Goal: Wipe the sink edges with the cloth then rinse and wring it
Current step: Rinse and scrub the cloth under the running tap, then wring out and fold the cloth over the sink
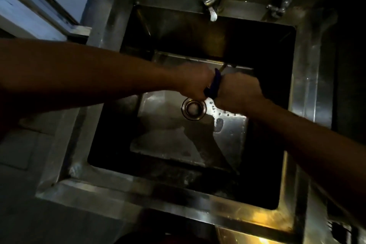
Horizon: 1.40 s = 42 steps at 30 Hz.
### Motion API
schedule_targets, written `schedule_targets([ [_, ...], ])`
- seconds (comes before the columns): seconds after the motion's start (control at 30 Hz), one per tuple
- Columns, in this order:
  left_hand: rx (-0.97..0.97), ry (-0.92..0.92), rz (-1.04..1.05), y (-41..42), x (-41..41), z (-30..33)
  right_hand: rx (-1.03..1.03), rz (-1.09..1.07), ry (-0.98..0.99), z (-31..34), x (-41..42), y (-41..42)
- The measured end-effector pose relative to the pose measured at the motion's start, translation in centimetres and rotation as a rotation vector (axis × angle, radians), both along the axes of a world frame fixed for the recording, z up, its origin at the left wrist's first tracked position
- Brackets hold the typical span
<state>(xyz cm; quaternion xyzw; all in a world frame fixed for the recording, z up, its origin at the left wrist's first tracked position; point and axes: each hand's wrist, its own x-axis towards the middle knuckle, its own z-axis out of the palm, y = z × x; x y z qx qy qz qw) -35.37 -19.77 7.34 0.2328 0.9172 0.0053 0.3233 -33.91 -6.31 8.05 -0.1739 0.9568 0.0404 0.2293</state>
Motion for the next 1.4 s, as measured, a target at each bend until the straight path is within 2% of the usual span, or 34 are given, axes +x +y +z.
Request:
schedule_targets([
  [0.1,-0.018,0.192,-0.167,-1.1,-1.5,-1.0,-0.245,-0.35,-0.114,-4.0,-0.4,-0.9],
  [0.17,0.015,0.247,-0.289,-1.8,-1.8,-1.4,-0.435,-0.468,-0.154,-5.7,0.6,-1.5],
  [0.23,0.117,0.325,-0.38,-2.2,-1.7,-2.0,-0.625,-0.607,-0.215,-6.4,2.0,-1.9],
  [0.33,0.209,0.418,-0.557,-2.8,-1.2,-2.3,-0.939,-0.988,-0.374,-6.1,3.9,-2.4],
  [0.4,0.281,0.494,-0.596,-3.0,-1.8,-2.4,-1.05,-1.125,-0.422,-5.5,4.3,-2.7],
  [0.5,0.35,0.615,-0.581,-2.2,-3.0,-1.8,-1.184,-1.253,-0.385,-4.2,3.3,-2.5],
  [0.6,0.44,0.655,-0.463,-2.1,-3.1,-1.7,-1.16,-1.197,-0.334,-3.3,2.9,-1.9],
  [0.7,0.465,0.653,-0.316,-1.6,-2.1,-0.5,-1.041,-0.986,-0.214,-1.6,2.7,-0.7],
  [0.8,0.526,0.703,-0.186,-0.4,-1.7,2.2,-1.006,-0.83,-0.143,1.8,1.9,1.4],
  [0.93,0.59,0.55,-0.105,0.5,-0.3,6.5,-0.779,-0.544,-0.066,6.0,1.0,5.4],
  [1.03,0.707,0.479,-0.003,1.0,2.3,9.4,-0.829,-0.509,-0.101,8.6,1.5,8.3],
  [1.13,0.882,0.42,0.173,1.1,4.8,11.9,-0.972,-0.491,-0.135,11.2,2.4,9.7],
  [1.27,0.946,0.359,0.424,1.0,7.1,15.5,-1.049,-0.397,-0.087,14.1,4.0,9.7],
  [1.33,0.987,0.363,0.57,1.1,7.9,17.2,-1.035,-0.378,-0.018,15.5,5.1,9.9],
  [1.4,1.088,0.379,0.698,0.8,8.3,18.8,-0.934,-0.321,0.178,16.9,6.0,10.0],
])
